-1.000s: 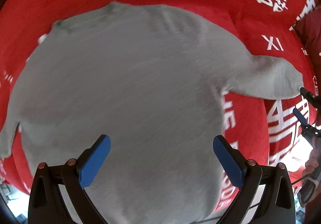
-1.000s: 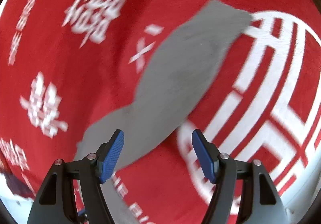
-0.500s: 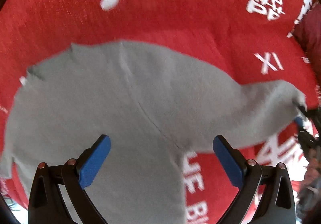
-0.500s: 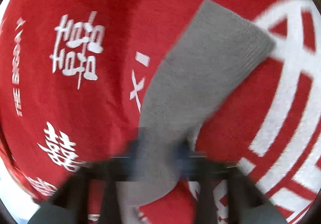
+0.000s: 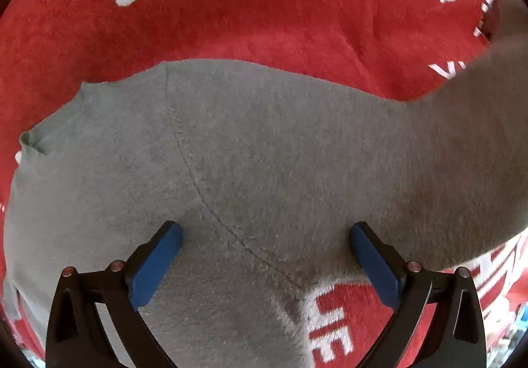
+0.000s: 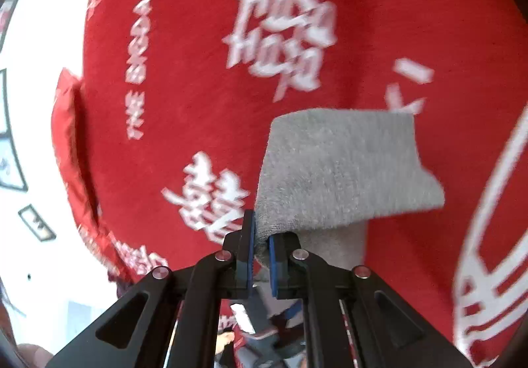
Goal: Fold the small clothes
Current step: 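Carry the held sleeve across the sweater chest with the right tool and release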
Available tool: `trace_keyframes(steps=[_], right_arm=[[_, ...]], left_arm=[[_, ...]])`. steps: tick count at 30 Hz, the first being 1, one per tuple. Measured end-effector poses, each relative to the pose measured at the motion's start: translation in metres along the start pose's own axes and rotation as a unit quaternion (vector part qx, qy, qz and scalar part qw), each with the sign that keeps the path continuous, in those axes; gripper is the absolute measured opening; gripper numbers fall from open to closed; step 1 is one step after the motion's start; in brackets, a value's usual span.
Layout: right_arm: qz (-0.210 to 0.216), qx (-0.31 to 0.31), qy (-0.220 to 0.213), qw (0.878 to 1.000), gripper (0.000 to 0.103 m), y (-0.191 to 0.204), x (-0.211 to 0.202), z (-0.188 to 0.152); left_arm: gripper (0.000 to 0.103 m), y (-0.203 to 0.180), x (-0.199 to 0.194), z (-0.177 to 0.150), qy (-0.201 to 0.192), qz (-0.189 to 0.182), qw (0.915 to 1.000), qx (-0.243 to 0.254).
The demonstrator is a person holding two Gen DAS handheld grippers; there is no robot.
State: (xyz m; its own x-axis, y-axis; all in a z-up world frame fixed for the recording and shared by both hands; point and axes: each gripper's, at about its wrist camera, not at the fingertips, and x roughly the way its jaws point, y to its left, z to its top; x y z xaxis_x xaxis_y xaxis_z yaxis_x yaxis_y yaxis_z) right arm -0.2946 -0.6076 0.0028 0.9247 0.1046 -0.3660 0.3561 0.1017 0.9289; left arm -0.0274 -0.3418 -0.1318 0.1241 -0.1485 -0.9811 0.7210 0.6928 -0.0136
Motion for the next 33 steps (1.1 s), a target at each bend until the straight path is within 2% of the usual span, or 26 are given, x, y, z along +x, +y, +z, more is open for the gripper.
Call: trace_keyframes(steps=[5, 7, 10, 13, 15, 16, 17, 19, 20, 22, 23, 24, 25, 27, 28, 31, 32, 33], right_arm=[[0.022, -0.081, 0.055, 0.995, 0.008, 0.06, 0.045, -0.033], [0.023, -0.121, 0.087, 0.989, 0.008, 0.083, 0.069, -0.055], [0.014, -0.172, 0.147, 0.974, 0.008, 0.109, 0.118, -0.099], [-0.019, -0.223, 0.214, 0.951, 0.008, 0.119, 0.179, -0.158], [-0.046, -0.256, 0.252, 0.932, 0.008, 0.118, 0.216, -0.196], [-0.068, -0.279, 0.275, 0.918, 0.008, 0.115, 0.238, -0.219], [-0.094, -0.302, 0.3, 0.9, 0.009, 0.109, 0.261, -0.244], [-0.124, -0.327, 0.341, 0.873, 0.011, 0.095, 0.292, -0.281], [-0.153, -0.342, 0.362, 0.853, 0.011, 0.085, 0.307, -0.302], [-0.208, -0.369, 0.391, 0.817, 0.011, 0.069, 0.323, -0.333], [-0.231, -0.381, 0.395, 0.804, 0.011, 0.064, 0.325, -0.345], [-0.233, -0.386, 0.386, 0.805, 0.015, 0.064, 0.321, -0.348], [-0.228, -0.379, 0.376, 0.815, 0.021, 0.066, 0.314, -0.348], [-0.224, -0.341, 0.36, 0.839, 0.053, 0.067, 0.307, -0.337], [-0.226, -0.329, 0.35, 0.848, 0.059, 0.068, 0.307, -0.332], [-0.232, -0.266, 0.314, 0.881, 0.061, 0.063, 0.307, -0.308], [-0.225, -0.227, 0.306, 0.897, 0.056, 0.058, 0.308, -0.301], [-0.216, -0.208, 0.297, 0.907, 0.037, 0.062, 0.311, -0.299]], left_arm=[[0.102, 0.051, -0.033, -0.009, -0.03, -0.01, 0.9988, -0.038], [0.102, 0.089, -0.046, -0.019, -0.04, -0.002, 0.9971, -0.066], [0.102, 0.139, -0.059, -0.038, -0.05, 0.02, 0.9937, -0.098], [0.102, 0.201, -0.068, -0.063, -0.052, 0.059, 0.9872, -0.138], [0.102, 0.237, -0.069, -0.08, -0.044, 0.078, 0.9818, -0.167], [0.102, 0.251, -0.068, -0.088, -0.04, 0.084, 0.9794, -0.179], [0.102, 0.266, -0.069, -0.092, -0.035, 0.09, 0.9768, -0.192], [0.102, 0.294, -0.067, -0.114, -0.023, 0.095, 0.972, -0.214], [0.102, 0.305, -0.066, -0.126, -0.019, 0.097, 0.9702, -0.221], [0.102, 0.316, -0.06, -0.145, -0.011, 0.1, 0.9684, -0.228], [0.102, 0.321, -0.06, -0.152, -0.008, 0.097, 0.9676, -0.233], [0.102, 0.324, -0.059, -0.157, -0.006, 0.094, 0.967, -0.237], [0.102, 0.327, -0.057, -0.161, -0.005, 0.089, 0.9662, -0.242], [0.102, 0.331, -0.058, -0.168, -0.005, 0.08, 0.9655, -0.248], [0.102, 0.334, -0.059, -0.172, -0.005, 0.076, 0.9653, -0.25], [0.102, 0.348, -0.059, -0.173, -0.006, 0.064, 0.9647, -0.256], [0.102, 0.349, -0.061, -0.174, -0.009, 0.061, 0.9648, -0.256], [0.102, 0.352, -0.064, -0.176, -0.013, 0.059, 0.9654, -0.254]])
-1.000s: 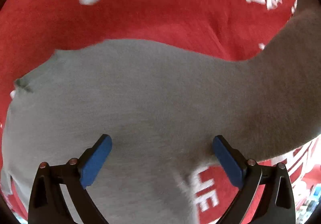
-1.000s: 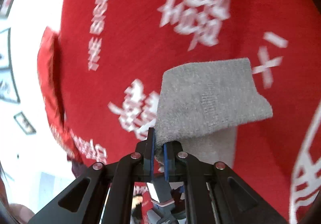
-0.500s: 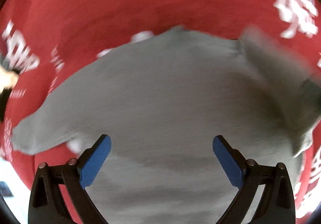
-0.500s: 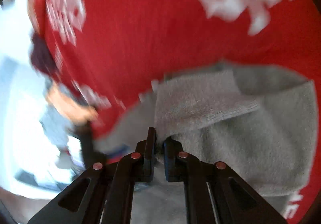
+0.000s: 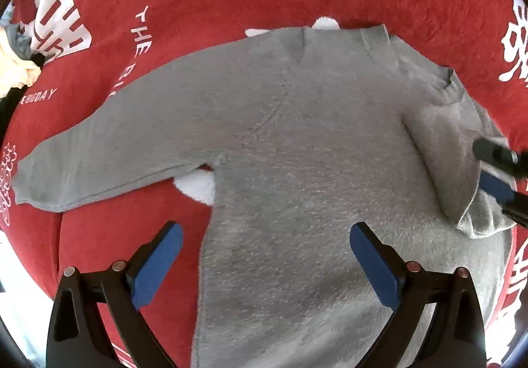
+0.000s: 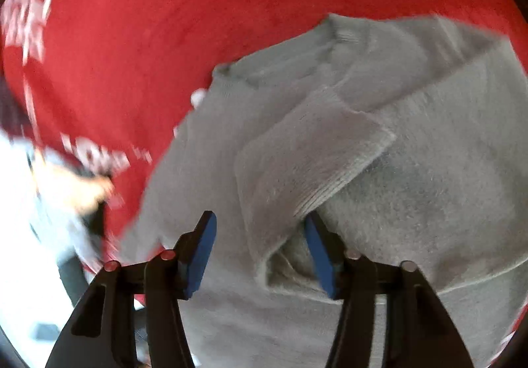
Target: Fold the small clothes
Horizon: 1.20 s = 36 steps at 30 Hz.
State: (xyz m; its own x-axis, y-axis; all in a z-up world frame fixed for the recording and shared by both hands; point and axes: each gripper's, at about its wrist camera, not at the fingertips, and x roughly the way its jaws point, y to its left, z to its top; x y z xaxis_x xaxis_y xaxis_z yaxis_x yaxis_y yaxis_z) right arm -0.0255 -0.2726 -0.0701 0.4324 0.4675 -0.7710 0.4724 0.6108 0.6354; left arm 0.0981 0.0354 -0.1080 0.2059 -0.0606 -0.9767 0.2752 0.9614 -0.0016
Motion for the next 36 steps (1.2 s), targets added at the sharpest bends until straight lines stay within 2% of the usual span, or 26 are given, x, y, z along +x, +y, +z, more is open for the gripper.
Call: trace_keyframes(steps=[1, 2, 4, 5, 8, 9, 10, 13, 15, 18, 20, 23, 28, 29, 30, 32, 34, 35, 36], right_arm=[[0.004, -0.004, -0.01, 1.0, 0.027, 0.009, -0.001, 0.004], [-0.001, -0.026, -0.018, 0.999, 0.024, 0.021, -0.001, 0.004], [-0.023, -0.102, -0.008, 0.994, 0.025, 0.053, 0.004, -0.001], [-0.042, -0.161, 0.012, 0.986, 0.025, 0.075, 0.016, -0.011], [-0.095, -0.273, 0.07, 0.955, 0.025, 0.119, 0.053, -0.045], [-0.1, -0.288, 0.08, 0.949, 0.025, 0.124, 0.059, -0.055], [-0.098, -0.289, 0.082, 0.949, 0.025, 0.126, 0.06, -0.061], [-0.073, -0.219, 0.067, 0.971, 0.028, 0.11, 0.041, -0.062], [-0.068, -0.14, 0.041, 0.987, 0.037, 0.072, 0.012, -0.058], [-0.077, -0.046, -0.001, 0.996, 0.043, 0.014, -0.035, -0.059], [-0.089, 0.017, -0.028, 0.996, 0.044, -0.028, -0.069, -0.058], [-0.099, 0.109, -0.045, 0.988, 0.045, -0.088, -0.1, -0.057], [-0.06, 0.197, -0.072, 0.976, 0.045, -0.134, -0.11, -0.047], [-0.041, 0.209, -0.082, 0.974, 0.036, -0.138, -0.108, -0.046], [-0.041, 0.215, -0.096, 0.971, 0.007, -0.14, -0.109, -0.044], [-0.067, 0.229, -0.1, 0.966, 0.007, -0.146, -0.106, -0.045], [-0.05, 0.253, -0.096, 0.961, 0.007, -0.154, -0.101, -0.05], [-0.042, 0.249, -0.092, 0.963, 0.009, -0.154, -0.102, -0.052], [-0.048, 0.229, -0.083, 0.969, 0.014, -0.148, -0.103, -0.052]], left_arm=[[0.102, 0.005, 0.0, 0.003, -0.004, 0.0, 1.0, 0.003], [0.102, 0.009, -0.001, 0.004, -0.007, 0.001, 1.0, 0.005], [0.102, 0.017, -0.003, 0.005, -0.009, 0.003, 0.9999, 0.002], [0.102, 0.012, -0.01, -0.001, -0.009, 0.004, 0.9999, -0.002], [0.102, 0.025, -0.007, 0.0, -0.002, 0.013, 0.9998, -0.011], [0.102, 0.029, -0.006, 0.0, 0.001, 0.018, 0.9997, -0.014], [0.102, 0.033, -0.006, 0.0, 0.002, 0.021, 0.9997, -0.015], [0.102, 0.039, -0.008, 0.003, -0.003, 0.022, 0.9997, -0.014], [0.102, 0.038, -0.011, 0.006, -0.007, 0.014, 0.9998, -0.012], [0.102, 0.03, -0.011, 0.011, -0.011, -0.004, 0.9999, -0.009], [0.102, 0.02, -0.008, 0.015, -0.008, -0.015, 0.9999, -0.004], [0.102, 0.001, -0.002, 0.017, 0.005, -0.035, 0.9993, 0.006], [0.102, -0.023, 0.005, 0.018, 0.031, -0.076, 0.9966, 0.007], [0.102, -0.026, 0.007, 0.018, 0.035, -0.079, 0.9963, 0.006], [0.102, -0.027, 0.008, 0.018, 0.037, -0.08, 0.9961, 0.007], [0.102, -0.029, 0.012, 0.019, 0.04, -0.079, 0.996, 0.01], [0.102, -0.024, 0.017, 0.021, 0.047, -0.084, 0.9953, 0.004], [0.102, -0.024, 0.015, 0.02, 0.05, -0.09, 0.9947, -0.002], [0.102, -0.02, 0.015, 0.02, 0.052, -0.099, 0.9937, -0.009]])
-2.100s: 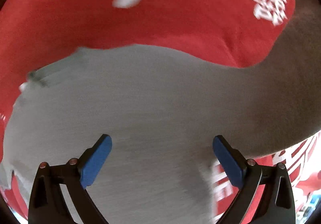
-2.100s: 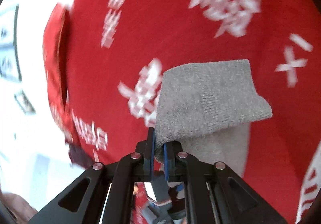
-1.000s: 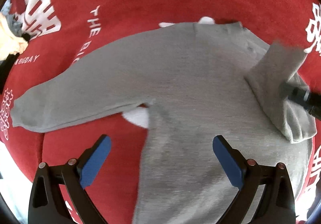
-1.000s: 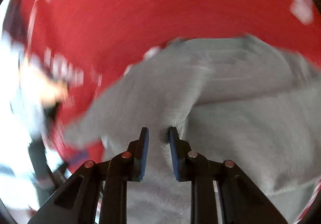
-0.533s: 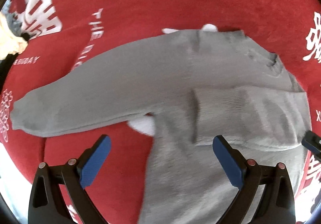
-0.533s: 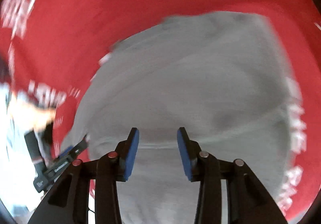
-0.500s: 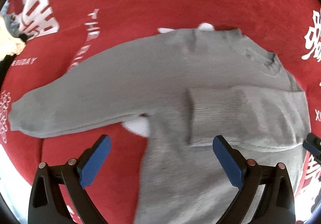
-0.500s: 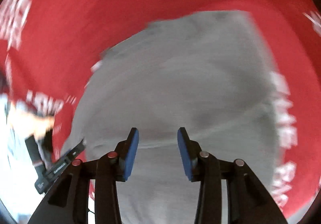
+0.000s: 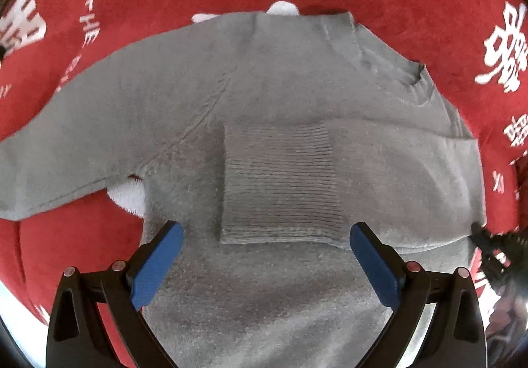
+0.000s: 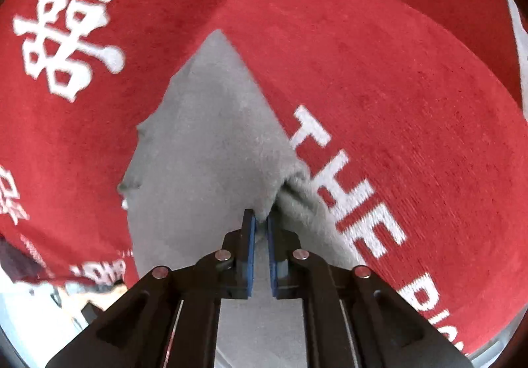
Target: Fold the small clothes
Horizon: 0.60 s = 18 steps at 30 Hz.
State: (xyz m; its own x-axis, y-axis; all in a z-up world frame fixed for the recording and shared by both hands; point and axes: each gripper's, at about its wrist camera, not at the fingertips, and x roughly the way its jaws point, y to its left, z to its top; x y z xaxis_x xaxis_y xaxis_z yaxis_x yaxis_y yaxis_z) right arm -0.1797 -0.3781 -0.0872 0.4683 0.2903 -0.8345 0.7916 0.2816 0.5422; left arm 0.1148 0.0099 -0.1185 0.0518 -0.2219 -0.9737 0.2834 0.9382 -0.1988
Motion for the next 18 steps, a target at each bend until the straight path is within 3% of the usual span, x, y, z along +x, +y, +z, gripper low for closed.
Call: trace_keyframes(steps=[1, 2, 3, 4, 6, 11, 15, 18], right_arm=[[-0.005, -0.022, 0.005, 1.0, 0.021, 0.006, -0.002, -0.004], [0.007, -0.048, 0.016, 0.999, 0.034, 0.016, -0.003, -0.01], [0.025, -0.06, 0.026, 0.998, 0.047, 0.024, -0.002, -0.016], [0.053, -0.07, 0.041, 0.995, 0.052, 0.032, -0.001, -0.024], [0.103, -0.085, 0.087, 0.987, 0.053, 0.054, 0.017, -0.044], [0.146, -0.089, 0.179, 0.969, 0.053, 0.094, 0.084, -0.081], [0.162, -0.051, 0.197, 0.966, 0.053, 0.103, 0.128, -0.092], [0.166, -0.035, 0.19, 0.967, 0.053, 0.102, 0.136, -0.1]], left_arm=[[0.102, 0.005, 0.0, 0.001, 0.001, -0.014, 0.9999, -0.005], [0.102, 0.009, 0.001, 0.001, 0.005, -0.029, 0.9995, -0.008], [0.102, 0.013, 0.002, 0.002, 0.011, -0.043, 0.999, -0.01], [0.102, 0.016, 0.003, 0.002, 0.015, -0.053, 0.9984, -0.01], [0.102, 0.017, 0.003, 0.004, 0.016, -0.072, 0.9973, -0.009], [0.102, 0.017, 0.003, 0.012, 0.022, -0.128, 0.9914, -0.009], [0.102, 0.012, 0.006, 0.018, 0.023, -0.146, 0.9891, 0.001], [0.102, 0.015, 0.008, 0.024, 0.021, -0.153, 0.9881, 0.0]])
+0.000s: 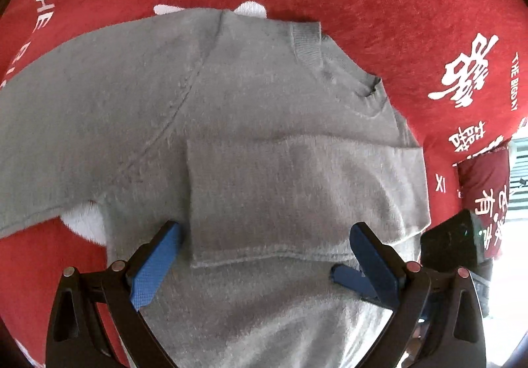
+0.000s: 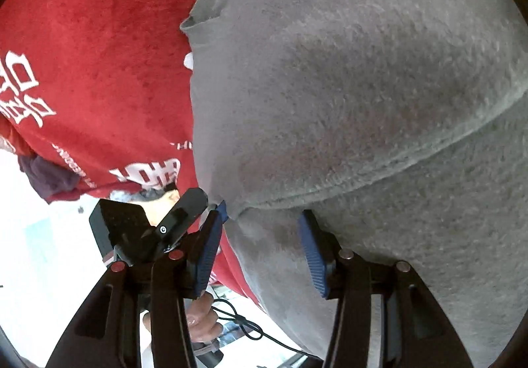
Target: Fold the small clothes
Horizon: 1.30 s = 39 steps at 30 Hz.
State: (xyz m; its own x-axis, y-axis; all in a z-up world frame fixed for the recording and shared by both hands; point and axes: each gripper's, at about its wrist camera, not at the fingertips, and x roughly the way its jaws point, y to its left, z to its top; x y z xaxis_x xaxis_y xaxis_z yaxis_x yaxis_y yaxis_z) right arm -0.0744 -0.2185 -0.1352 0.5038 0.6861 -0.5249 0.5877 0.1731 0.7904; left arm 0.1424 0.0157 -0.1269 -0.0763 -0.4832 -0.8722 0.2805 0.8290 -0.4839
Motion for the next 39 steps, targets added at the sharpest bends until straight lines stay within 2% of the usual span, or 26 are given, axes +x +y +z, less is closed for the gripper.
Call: trace_keyframes(steps=[3, 6, 8, 9, 10, 11, 12, 13, 14, 19, 22, 25, 28, 32, 35, 37, 38, 39], right_arm=[[-0.014, -0.025, -0.002, 1.0, 0.053, 0.006, -0.014, -0.005], [-0.032, -0.035, 0.002, 0.999, 0.053, 0.01, -0.018, -0.004], [-0.044, -0.033, 0.0, 0.998, 0.053, 0.008, -0.025, -0.002], [-0.043, -0.031, 0.0, 0.999, 0.053, 0.008, -0.025, -0.001], [-0.042, -0.033, -0.001, 0.999, 0.053, 0.008, -0.026, -0.001], [-0.044, -0.037, 0.0, 0.998, 0.053, 0.009, -0.025, -0.001], [-0.047, -0.042, 0.002, 0.998, 0.053, 0.009, -0.024, -0.002], [-0.049, -0.045, 0.004, 0.998, 0.053, 0.01, -0.021, -0.003], [-0.052, -0.048, 0.005, 0.998, 0.053, 0.011, -0.019, -0.004], [-0.055, -0.053, 0.004, 0.997, 0.053, 0.011, -0.022, -0.008], [-0.062, -0.07, -0.006, 0.996, 0.053, 0.018, -0.029, -0.008], [-0.072, -0.085, -0.018, 0.994, 0.053, 0.024, -0.039, -0.005], [-0.084, -0.091, -0.035, 0.992, 0.053, 0.025, -0.053, 0.002], [-0.116, -0.089, -0.067, 0.987, 0.053, 0.017, -0.079, 0.01], [-0.146, -0.088, -0.107, 0.98, 0.053, 0.011, -0.108, 0.016], [-0.158, -0.067, -0.135, 0.976, 0.053, -0.001, -0.129, 0.024], [-0.16, -0.055, -0.143, 0.975, 0.053, -0.005, -0.136, 0.028], [-0.164, -0.039, -0.155, 0.973, 0.053, -0.012, -0.146, 0.032]], left_arm=[[0.102, 0.003, -0.002, 0.008, -0.004, -0.013, 0.9999, -0.005], [0.085, 0.003, 0.0, 0.012, -0.002, -0.024, 0.9997, -0.006], [0.084, 0.002, 0.003, 0.013, 0.001, -0.022, 0.9997, -0.004], [0.08, 0.002, 0.003, 0.013, 0.001, -0.02, 0.9998, -0.001], [0.069, 0.002, 0.003, 0.013, 0.001, -0.016, 0.9999, 0.005], [0.062, 0.002, 0.003, 0.013, 0.001, -0.014, 0.9998, 0.011], [0.045, 0.003, 0.003, 0.013, 0.004, -0.015, 0.9998, 0.015], [0.017, 0.006, 0.003, 0.013, 0.008, -0.026, 0.9995, 0.017], [0.007, 0.009, 0.004, 0.014, 0.016, -0.045, 0.9988, 0.014], [0.007, 0.009, -0.016, 0.019, -0.026, -0.048, 0.9984, 0.015], [0.007, -0.005, -0.033, 0.03, -0.054, -0.056, 0.9961, 0.042], [0.007, -0.016, -0.041, 0.044, -0.071, -0.042, 0.9937, 0.076], [0.007, -0.007, -0.03, 0.052, -0.066, -0.021, 0.9946, 0.077], [0.008, 0.013, 0.005, 0.039, -0.013, 0.043, 0.9966, 0.069], [0.018, 0.016, 0.002, 0.032, -0.028, 0.046, 0.9974, 0.049], [0.03, 0.017, 0.0, 0.033, -0.028, 0.057, 0.9973, 0.037], [0.038, 0.015, -0.002, 0.034, -0.026, 0.07, 0.9966, 0.035], [0.058, 0.014, -0.004, 0.034, -0.025, 0.074, 0.9963, 0.035]])
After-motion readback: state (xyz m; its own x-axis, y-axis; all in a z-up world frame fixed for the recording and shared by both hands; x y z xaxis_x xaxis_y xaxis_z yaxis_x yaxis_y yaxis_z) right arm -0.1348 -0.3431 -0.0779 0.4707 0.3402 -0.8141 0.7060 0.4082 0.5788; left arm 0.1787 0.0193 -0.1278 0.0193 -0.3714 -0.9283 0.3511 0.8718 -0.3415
